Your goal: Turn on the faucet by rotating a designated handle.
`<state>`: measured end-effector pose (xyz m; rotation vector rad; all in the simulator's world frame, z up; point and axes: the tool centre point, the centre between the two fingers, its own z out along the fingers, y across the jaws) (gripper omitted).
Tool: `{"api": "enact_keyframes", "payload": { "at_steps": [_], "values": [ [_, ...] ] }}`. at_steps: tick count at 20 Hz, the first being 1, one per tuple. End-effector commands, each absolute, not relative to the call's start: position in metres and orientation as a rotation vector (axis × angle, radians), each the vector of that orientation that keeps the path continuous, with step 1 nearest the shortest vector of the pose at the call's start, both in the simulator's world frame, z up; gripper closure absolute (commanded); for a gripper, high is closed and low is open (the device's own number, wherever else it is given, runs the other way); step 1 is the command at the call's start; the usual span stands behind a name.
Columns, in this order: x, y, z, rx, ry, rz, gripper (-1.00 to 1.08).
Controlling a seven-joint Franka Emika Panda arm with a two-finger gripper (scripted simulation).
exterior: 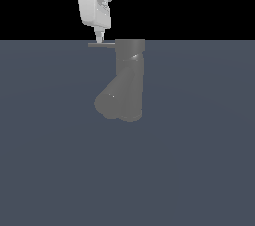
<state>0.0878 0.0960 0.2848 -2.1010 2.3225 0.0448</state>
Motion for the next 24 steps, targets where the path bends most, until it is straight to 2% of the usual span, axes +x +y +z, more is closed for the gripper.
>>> {"api": "enact_keyframes", "payload": {
  "at_steps": [1,14,24],
  "values": [
    [0.093,0.099,0.278,-2.064,2.361,0.027,1.08],
    [0.1,0.104,0.268,-2.013,2.412,0.001,1.08],
    [0.076,0.107,0.268,-2.013,2.412,0.001,1.08]
  ]
}}
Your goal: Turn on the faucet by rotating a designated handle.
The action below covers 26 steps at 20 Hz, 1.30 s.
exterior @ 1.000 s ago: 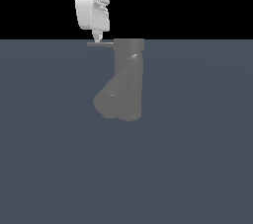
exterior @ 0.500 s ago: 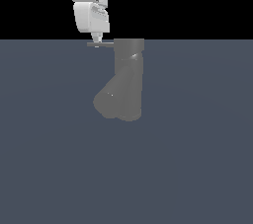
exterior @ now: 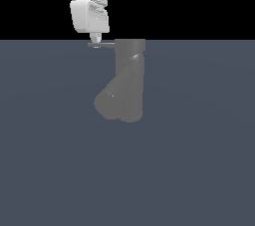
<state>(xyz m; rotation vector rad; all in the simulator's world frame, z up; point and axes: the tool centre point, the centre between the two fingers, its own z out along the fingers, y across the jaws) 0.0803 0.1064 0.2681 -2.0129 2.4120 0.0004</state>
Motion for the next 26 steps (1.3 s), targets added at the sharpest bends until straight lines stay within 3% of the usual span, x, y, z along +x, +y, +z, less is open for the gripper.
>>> {"api": "enact_keyframes", "payload": {
  "at_steps": [1,26],
  "values": [
    [0.074,0.107,0.268,-2.013,2.412,0.001,1.08],
    [0.01,0.115,0.268,-2.012,2.413,0.001,1.08]
  ]
}}
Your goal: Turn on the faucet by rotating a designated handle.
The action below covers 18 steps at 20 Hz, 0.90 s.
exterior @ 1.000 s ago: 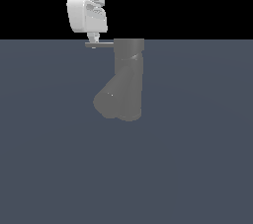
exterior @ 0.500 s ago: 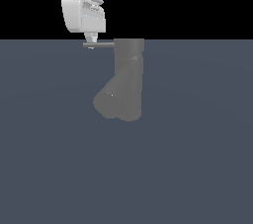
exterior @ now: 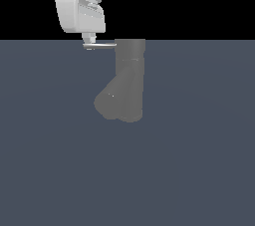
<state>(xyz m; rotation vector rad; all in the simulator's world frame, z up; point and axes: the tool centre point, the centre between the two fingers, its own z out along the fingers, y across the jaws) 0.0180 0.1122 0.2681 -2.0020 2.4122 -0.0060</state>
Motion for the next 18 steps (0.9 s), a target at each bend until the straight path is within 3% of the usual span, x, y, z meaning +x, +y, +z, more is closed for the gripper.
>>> {"api": "enact_keyframes", "payload": {
  "at_steps": [1,18],
  "values": [
    [0.007,0.116,0.268,-2.012,2.413,0.001,1.08],
    [-0.026,0.09,0.268,-2.009,2.412,-0.006,1.08]
  ]
}}
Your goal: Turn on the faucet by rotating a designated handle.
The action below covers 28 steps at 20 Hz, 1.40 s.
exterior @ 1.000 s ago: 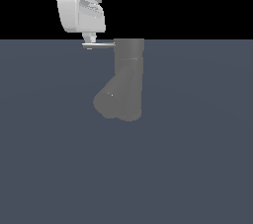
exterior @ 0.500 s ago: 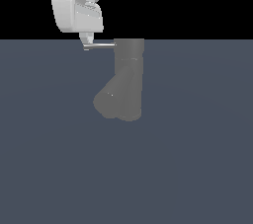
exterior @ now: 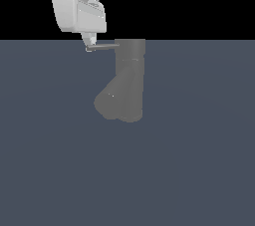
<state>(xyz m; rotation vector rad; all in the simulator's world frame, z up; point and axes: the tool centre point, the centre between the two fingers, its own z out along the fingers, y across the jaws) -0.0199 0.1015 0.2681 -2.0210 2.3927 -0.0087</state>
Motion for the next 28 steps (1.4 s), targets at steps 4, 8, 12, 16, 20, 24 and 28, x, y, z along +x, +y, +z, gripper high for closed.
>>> {"api": "enact_keyframes", "payload": {
  "at_steps": [4,8,12,16,20,24,28],
  "values": [
    [-0.036,0.083,0.268,-2.01,2.412,-0.005,1.08],
    [-0.046,0.076,0.268,-2.01,2.412,-0.004,1.08],
    [-0.057,0.069,0.268,-2.011,2.412,-0.003,1.08],
    [-0.067,0.061,0.268,-2.011,2.413,-0.001,1.08],
    [-0.075,0.056,0.268,-2.011,2.413,0.0,1.08],
    [-0.074,0.046,0.268,-2.024,2.4,-0.006,1.08],
    [-0.078,0.021,0.268,-2.021,2.403,-0.004,1.08]
  ]
}}
